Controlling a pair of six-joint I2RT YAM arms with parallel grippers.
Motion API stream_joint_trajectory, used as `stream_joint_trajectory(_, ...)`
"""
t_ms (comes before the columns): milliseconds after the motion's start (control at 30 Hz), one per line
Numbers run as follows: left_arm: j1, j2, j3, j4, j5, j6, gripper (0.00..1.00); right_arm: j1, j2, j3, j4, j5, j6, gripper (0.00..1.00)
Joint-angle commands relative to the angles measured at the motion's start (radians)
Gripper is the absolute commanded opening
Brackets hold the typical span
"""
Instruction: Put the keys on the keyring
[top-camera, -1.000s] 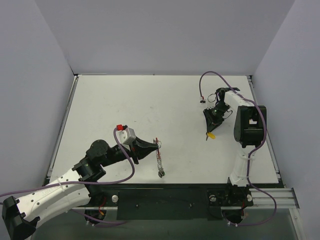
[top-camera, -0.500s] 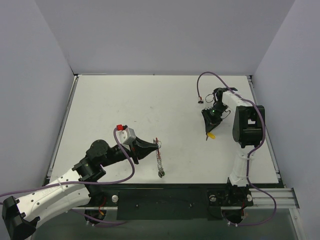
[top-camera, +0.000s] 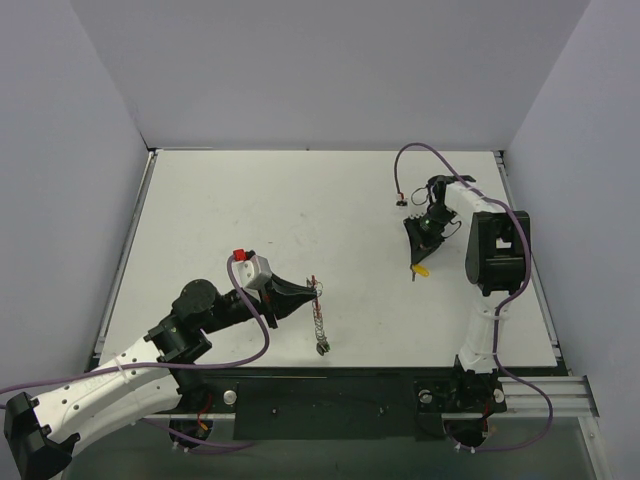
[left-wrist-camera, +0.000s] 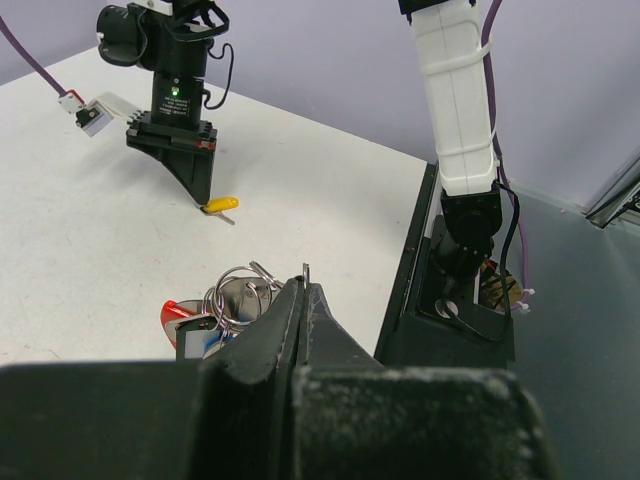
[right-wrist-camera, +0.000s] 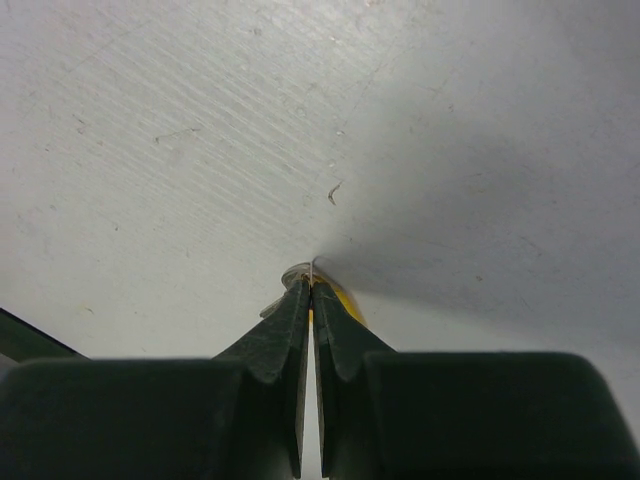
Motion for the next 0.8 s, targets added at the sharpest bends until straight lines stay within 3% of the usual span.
stream_joint_trajectory(0, 0.0, -0.017, 0.025, 0.039, -0.008, -0.008, 0.0, -0.02, -0.056, -0.024, -0.016, -0.077, -0.043, 0.0)
stream_joint_trajectory(400, -0.005, 0.016, 0.051, 0.088, 0.009, -0.01, 0.0, -0.092, -0.367, -0.188, 0.029, -0.408, -0.27, 0.0)
stream_joint_trajectory(767, -0.014, 0.114, 0.146, 0.135, 0.039, 0.076, 0.0, -0.118, -0.686, -0.269, 0.029, -0.622, -0.344, 0.0)
